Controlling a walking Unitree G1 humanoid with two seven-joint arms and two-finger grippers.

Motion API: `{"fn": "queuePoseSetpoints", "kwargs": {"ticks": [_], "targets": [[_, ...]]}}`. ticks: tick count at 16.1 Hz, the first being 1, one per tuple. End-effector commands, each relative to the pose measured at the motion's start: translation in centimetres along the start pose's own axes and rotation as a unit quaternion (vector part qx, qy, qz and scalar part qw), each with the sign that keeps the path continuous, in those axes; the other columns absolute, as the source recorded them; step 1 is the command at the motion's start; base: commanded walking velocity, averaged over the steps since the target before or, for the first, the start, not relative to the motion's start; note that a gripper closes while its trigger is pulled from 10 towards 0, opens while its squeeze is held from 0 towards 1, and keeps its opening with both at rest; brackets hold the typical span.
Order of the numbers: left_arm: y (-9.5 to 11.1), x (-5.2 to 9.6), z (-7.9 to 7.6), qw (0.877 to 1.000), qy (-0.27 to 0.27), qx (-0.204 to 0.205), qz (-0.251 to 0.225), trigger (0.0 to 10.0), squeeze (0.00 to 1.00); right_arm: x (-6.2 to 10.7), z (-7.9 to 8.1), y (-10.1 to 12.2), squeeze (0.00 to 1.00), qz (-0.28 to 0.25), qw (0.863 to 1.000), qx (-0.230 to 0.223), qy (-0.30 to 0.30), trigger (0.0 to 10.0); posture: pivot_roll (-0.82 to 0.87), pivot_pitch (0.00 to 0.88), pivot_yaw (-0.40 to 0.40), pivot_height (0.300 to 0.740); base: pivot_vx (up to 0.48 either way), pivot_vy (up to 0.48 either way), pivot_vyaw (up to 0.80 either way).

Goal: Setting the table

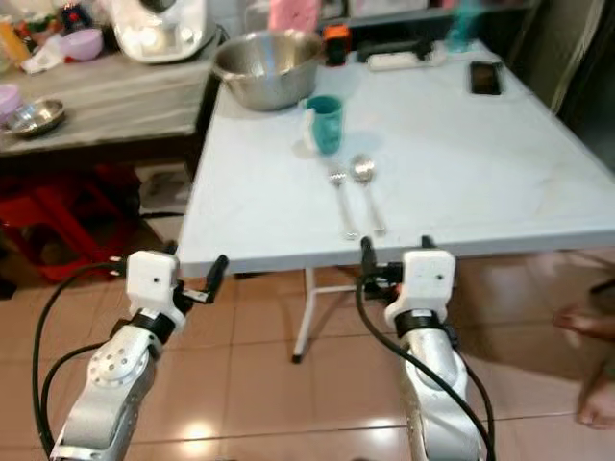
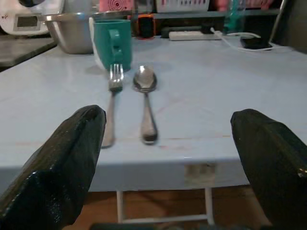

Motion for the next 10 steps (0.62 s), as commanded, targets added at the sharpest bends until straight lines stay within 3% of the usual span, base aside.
{"fn": "queuePoseSetpoints", "kwargs": {"ticks": [1, 7, 10], "targets": [[-0.54, 0.4, 1.08, 1.0, 0.011, -0.009, 0.011, 10.0, 0.0, -0.08, 0.93, -0.11, 0.0, 0.0, 1.0, -0.009, 0.009, 10.0, -0.14, 0.113, 0.107, 0.74, 0.0, 0.0, 0.0], [0.09, 0.44, 0.44, 1.0, -0.014, 0.018, -0.009, 10.0, 0.0, -0.06, 1.08, -0.21, 0.0, 0.001, 1.0, -0.01, 0.01, 10.0, -0.14, 0.116, 0.108, 0.74, 0.0, 0.0, 0.0], [0.12, 0.44, 0.32, 1.0, -0.019, 0.023, -0.011, 10.0, 0.0, -0.12, 1.14, -0.2, 0.0, 0.001, 1.0, -0.007, 0.013, 10.0, -0.14, 0.117, 0.106, 0.74, 0.276, 0.0, 0.0]]}}
Point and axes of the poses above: a point about 5 cm out from each wrist's last joint towards the gripper, its own x axis pointing back from the gripper into the wrist, its own y axis along the axis of the wrist's last joint, z = x × y, the point moved 3 cm from there along -x, pointing out of the wrist towards the gripper, and after that the axes turned 9 degrees about -x, right-handed, at the moved point
